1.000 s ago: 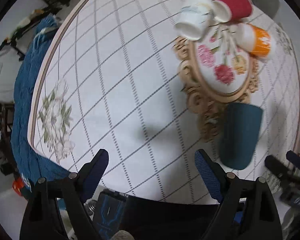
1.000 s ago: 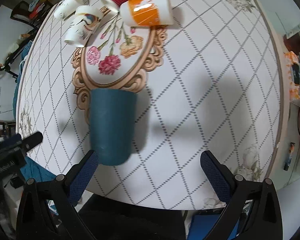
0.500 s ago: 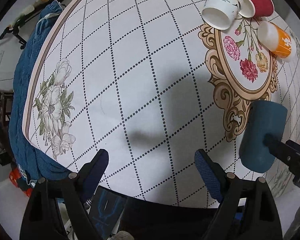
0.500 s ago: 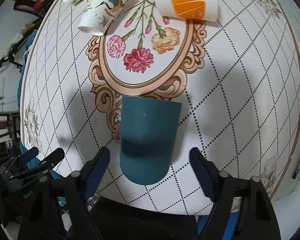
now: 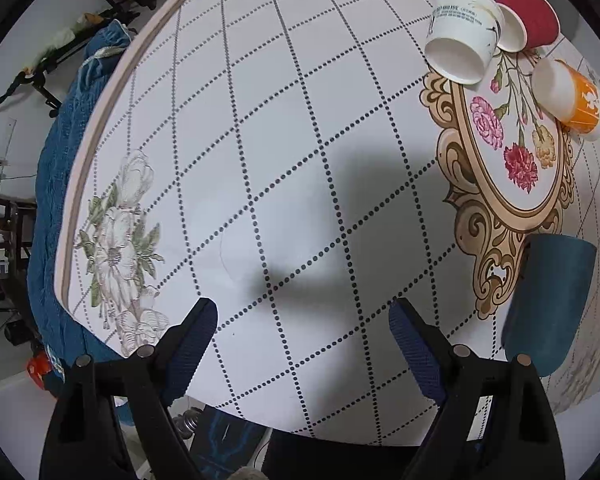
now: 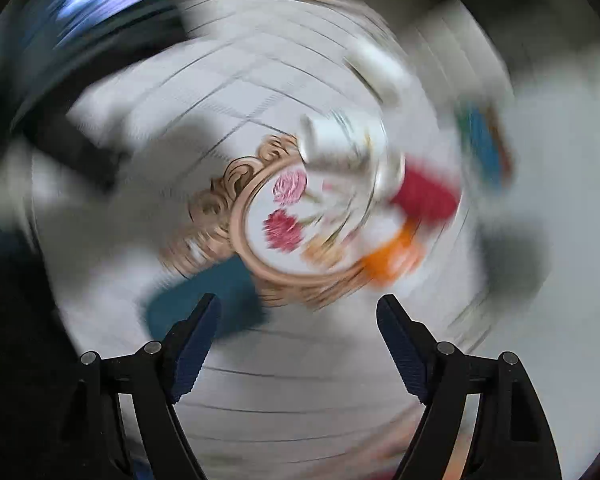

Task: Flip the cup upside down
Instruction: 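Rotate the right gripper to turn the teal cup opening-down, then lower the inverted teal cup onto the floral mat and open the right gripper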

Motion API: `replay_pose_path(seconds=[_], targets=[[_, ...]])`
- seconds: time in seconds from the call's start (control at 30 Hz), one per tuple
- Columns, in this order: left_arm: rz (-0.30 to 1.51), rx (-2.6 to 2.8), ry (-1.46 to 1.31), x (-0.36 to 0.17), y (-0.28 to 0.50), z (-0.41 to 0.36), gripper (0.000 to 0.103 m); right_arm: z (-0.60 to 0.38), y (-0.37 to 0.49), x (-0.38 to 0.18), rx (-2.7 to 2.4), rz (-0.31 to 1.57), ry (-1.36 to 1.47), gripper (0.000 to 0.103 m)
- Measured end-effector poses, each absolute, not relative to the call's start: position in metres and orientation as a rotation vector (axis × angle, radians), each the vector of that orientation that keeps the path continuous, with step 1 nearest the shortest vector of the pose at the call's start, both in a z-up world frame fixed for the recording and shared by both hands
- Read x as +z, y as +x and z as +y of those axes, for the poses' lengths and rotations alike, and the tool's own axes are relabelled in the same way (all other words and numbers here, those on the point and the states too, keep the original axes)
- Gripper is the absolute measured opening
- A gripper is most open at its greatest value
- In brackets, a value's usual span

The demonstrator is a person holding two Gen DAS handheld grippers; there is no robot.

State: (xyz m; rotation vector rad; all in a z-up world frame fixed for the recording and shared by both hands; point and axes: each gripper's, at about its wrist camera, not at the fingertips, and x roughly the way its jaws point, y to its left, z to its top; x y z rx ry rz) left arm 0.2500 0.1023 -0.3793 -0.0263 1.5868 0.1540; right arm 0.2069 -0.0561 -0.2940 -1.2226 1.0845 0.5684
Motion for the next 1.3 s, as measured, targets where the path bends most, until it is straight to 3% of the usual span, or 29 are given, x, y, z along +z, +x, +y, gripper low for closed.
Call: replay_pose_path(seconds=[0.17,0.43,1.03,1.17,1.3], targets=[[1.598,0.12,-0.005,-0.387,0.254,0.095,0.088,-0.055,0.154,-0.34,0.81,0.767,-1.915,0.082],[1.604,0.066,0.055,-0.396,0.256,0.088,0.088,-0.074,0.11,-0.395,1.093,0.344,-2.409,0.082],[1.648,-0.009,0.092,-0.432,0.265,0.07,0.088,-0.1,0.09,-0.444,1.326,0.113,-2.713,0.081],[1.651,-0.006,0.092,-0.433,0.267,0.07,0.088,-0.095,0.09,-0.453,1.344,0.105,-2.715,0.073],[1.657,-0.001,0.083,-0.436,0.271,0.078,0.088,-0.095,0.094,-0.463,1.347,0.094,-2.695,0.072]])
